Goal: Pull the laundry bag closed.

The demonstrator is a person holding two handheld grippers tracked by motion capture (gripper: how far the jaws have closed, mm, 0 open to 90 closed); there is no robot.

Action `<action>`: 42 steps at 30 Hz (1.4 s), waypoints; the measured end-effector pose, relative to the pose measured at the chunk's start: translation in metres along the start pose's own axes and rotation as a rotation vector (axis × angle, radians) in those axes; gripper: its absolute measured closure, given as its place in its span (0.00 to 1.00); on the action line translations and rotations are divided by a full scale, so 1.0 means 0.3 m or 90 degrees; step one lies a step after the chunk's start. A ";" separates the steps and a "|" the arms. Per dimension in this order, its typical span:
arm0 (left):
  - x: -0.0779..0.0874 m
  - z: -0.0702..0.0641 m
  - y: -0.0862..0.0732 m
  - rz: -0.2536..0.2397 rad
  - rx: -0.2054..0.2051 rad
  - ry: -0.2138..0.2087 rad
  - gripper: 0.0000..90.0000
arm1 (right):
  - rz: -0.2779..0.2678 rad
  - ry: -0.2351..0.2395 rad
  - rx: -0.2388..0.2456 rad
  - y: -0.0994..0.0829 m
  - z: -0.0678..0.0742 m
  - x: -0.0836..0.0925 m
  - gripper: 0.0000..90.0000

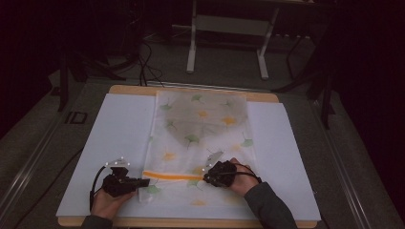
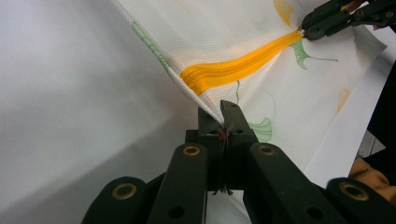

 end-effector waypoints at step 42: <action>0.006 0.003 0.000 -0.005 0.003 -0.003 0.98 | 0.032 -0.006 -0.016 -0.100 -0.040 0.048 0.94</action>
Point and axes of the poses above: each handheld gripper's, and its own axes: x roughly backward along the jaws, y roughly out of its top, z roughly to its left, the point moved 5 cm from there along -x, roughly forward along the jaws, and after that the axes turned 6 degrees about z, right-handed, at the moved point
